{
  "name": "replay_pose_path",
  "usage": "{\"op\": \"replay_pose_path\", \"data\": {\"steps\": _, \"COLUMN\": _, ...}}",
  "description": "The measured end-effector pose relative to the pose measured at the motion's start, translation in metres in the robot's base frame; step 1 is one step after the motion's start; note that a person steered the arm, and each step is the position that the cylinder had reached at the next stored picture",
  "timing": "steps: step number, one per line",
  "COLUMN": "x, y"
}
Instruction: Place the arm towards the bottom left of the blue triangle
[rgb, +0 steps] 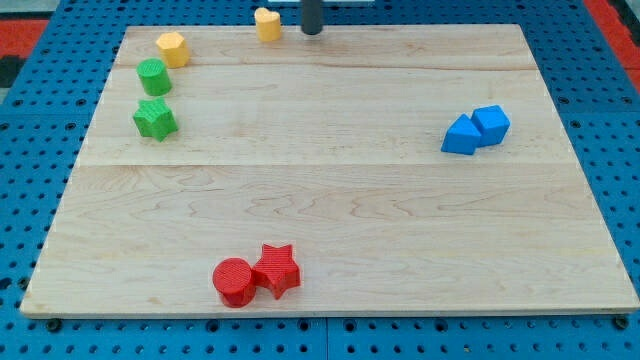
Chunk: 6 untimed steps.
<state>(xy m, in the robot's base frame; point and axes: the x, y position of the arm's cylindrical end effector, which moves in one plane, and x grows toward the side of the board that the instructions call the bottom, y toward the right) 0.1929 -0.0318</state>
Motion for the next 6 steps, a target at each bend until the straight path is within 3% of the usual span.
{"op": "replay_pose_path", "data": {"steps": 2, "x": -0.002, "y": -0.148}}
{"op": "replay_pose_path", "data": {"steps": 3, "x": 0.004, "y": -0.129}}
{"op": "replay_pose_path", "data": {"steps": 4, "x": 0.006, "y": -0.039}}
{"op": "replay_pose_path", "data": {"steps": 5, "x": 0.112, "y": 0.004}}
{"op": "replay_pose_path", "data": {"steps": 6, "x": 0.179, "y": 0.033}}
